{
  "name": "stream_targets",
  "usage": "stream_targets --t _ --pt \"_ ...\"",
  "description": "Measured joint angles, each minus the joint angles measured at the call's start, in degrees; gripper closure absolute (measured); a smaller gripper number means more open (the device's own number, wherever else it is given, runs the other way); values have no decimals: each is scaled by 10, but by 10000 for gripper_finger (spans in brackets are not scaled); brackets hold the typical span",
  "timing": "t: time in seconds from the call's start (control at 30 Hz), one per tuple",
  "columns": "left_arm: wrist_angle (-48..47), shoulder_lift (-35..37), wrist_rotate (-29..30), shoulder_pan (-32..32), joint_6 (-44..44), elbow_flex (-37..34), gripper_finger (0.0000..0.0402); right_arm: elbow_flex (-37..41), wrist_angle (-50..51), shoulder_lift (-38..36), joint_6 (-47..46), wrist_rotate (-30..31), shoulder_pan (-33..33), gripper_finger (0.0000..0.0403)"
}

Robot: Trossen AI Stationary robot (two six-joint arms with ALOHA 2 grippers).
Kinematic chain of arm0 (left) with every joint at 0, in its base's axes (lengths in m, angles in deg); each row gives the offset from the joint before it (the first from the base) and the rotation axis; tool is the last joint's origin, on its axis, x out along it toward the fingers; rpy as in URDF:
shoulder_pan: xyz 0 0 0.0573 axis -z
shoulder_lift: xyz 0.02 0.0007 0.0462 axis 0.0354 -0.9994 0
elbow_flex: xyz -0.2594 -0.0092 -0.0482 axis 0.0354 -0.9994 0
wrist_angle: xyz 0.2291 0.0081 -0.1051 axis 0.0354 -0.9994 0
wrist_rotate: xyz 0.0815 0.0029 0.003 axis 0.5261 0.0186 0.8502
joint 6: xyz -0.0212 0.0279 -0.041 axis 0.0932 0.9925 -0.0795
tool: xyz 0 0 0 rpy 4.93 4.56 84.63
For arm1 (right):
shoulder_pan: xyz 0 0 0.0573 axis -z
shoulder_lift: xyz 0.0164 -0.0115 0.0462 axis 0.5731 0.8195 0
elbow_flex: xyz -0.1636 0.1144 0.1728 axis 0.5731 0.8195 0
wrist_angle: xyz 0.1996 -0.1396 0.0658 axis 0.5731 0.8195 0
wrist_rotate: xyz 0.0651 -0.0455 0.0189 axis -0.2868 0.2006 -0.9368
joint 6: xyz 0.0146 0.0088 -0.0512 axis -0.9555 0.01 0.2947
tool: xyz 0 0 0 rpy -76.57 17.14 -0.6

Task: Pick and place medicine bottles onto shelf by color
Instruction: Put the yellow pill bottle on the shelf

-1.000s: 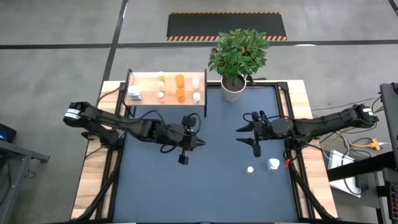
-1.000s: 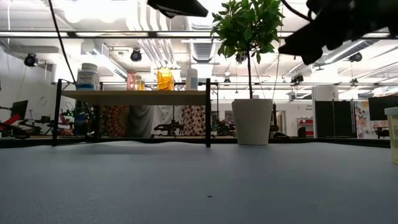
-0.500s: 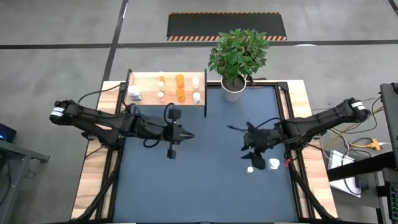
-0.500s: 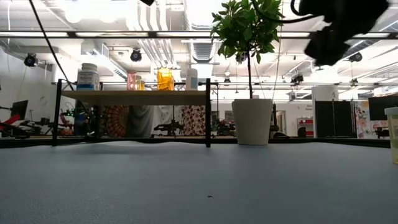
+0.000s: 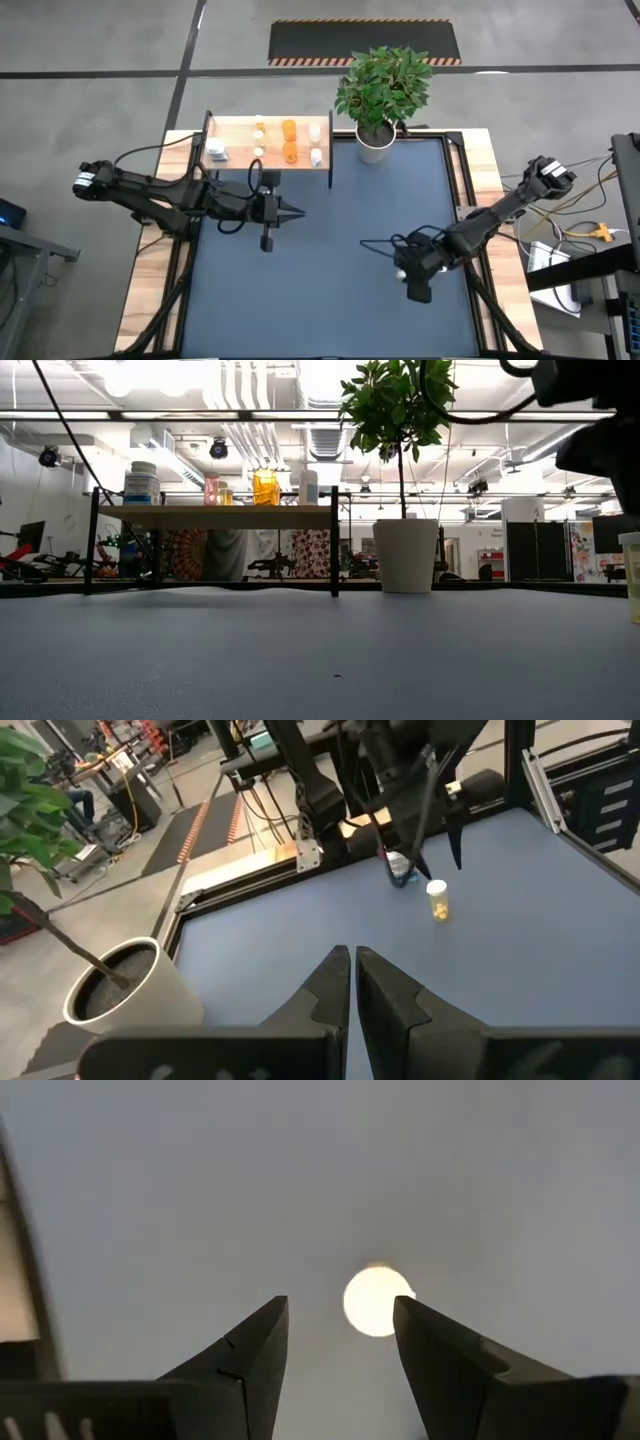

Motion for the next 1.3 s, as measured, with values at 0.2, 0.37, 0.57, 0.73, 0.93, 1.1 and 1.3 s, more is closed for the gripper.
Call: stream_targets --t 0.2,0.37,0.57,0.73,0.93,1.1,1.3 --pt "0 -4 0 0 8 0 398 -1 -1 44 9 40 -17 230" --pt "0 -4 0 0 8 0 398 -1 3 54 20 71 -15 234" --pt "0 -4 0 0 7 0 398 1 4 32 20 52 -16 243" --pt "0 -4 0 0 7 0 398 2 4 12 18 55 -16 238" --pt "1 -8 0 0 7 0 398 2 9 15 18 57 -16 226" --pt "0 -9 0 0 7 0 398 3 12 32 20 56 -18 215" --pt "0 -9 0 0 7 0 398 3 11 55 23 54 -19 213"
